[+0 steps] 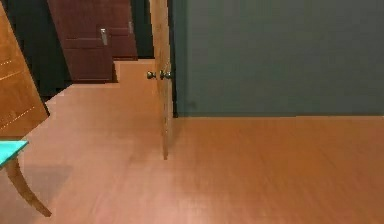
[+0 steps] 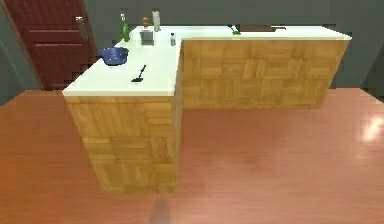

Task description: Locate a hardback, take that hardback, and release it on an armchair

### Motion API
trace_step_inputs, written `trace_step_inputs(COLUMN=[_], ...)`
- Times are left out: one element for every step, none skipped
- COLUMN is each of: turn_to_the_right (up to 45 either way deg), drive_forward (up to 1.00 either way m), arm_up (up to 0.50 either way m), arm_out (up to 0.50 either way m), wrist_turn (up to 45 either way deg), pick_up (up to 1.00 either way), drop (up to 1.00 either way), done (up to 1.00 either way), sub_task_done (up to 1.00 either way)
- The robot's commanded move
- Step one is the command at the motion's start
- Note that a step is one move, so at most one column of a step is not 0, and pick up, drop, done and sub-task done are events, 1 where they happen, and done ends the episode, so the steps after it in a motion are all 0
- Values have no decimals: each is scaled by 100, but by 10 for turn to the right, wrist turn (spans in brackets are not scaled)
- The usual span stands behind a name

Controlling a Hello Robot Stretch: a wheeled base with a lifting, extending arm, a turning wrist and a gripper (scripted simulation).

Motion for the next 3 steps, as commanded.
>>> trace_step_inputs(turn_to_the_right=[-210, 0, -60], drive_forward=[0, 100, 0], arm_up=[0, 0, 0], arm_out=[0, 0, 0], wrist_turn=[0, 0, 0], pick_up=[0, 0, 0], drop=[0, 0, 0], done=[0, 0, 0], sub_task_done=[0, 0, 0])
